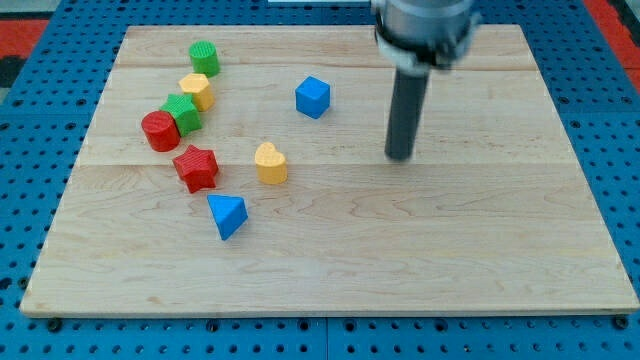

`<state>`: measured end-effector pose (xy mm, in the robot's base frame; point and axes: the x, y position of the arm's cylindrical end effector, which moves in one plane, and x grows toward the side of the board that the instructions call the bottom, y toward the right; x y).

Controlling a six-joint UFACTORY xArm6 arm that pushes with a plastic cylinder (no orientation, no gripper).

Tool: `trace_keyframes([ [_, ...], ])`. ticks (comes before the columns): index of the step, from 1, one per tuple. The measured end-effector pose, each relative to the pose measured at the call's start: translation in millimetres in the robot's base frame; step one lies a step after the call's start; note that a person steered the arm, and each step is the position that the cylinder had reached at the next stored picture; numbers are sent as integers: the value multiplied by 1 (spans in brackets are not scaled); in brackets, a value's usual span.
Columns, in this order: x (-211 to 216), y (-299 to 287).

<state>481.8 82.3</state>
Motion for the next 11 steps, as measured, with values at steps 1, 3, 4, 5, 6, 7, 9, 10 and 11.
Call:
trace_keyframes([
  [1,89,-79],
  [3,90,-269],
  [4,53,-239],
  [5,49,-147],
  [6,35,-103],
  [7,17,-129],
  [9,14,-141],
  [10,-26,-109],
  [11,-49,-74],
])
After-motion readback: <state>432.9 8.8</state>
